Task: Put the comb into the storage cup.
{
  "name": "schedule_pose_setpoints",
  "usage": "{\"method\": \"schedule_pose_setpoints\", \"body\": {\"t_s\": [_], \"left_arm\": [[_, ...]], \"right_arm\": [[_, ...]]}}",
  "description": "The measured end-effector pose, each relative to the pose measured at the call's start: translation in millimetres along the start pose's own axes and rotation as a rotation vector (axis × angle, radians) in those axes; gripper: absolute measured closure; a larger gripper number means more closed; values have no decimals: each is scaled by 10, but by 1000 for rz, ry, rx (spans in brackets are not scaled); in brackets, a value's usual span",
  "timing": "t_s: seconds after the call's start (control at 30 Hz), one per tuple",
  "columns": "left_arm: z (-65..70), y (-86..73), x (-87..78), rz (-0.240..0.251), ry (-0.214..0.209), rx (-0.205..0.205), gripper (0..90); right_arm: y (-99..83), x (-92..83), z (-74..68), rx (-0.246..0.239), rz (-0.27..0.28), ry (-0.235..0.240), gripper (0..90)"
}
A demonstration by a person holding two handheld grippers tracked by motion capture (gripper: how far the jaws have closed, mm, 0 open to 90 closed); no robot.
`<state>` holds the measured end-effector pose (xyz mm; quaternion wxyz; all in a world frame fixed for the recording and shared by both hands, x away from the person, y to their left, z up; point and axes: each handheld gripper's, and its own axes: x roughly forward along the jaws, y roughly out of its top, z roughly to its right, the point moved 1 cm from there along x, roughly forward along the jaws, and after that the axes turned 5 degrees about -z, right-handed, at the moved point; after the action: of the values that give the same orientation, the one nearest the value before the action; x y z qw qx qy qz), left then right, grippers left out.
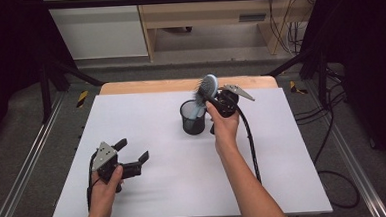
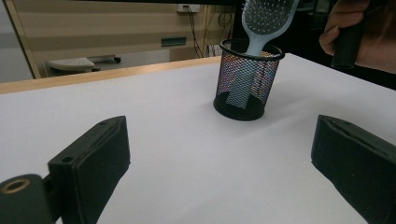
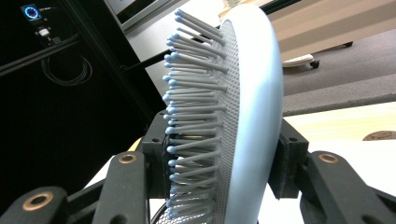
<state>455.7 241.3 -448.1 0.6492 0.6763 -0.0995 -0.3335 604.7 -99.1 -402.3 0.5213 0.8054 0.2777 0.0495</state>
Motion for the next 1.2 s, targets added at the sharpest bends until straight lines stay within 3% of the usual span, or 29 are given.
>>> {"method": "schedule_pose_setpoints", "body": {"t_s": [1.2], "left_arm": [[8, -2, 7, -4, -1, 1, 45]], "right_arm": [[-1, -33, 112, 28, -15, 6, 485]]}}
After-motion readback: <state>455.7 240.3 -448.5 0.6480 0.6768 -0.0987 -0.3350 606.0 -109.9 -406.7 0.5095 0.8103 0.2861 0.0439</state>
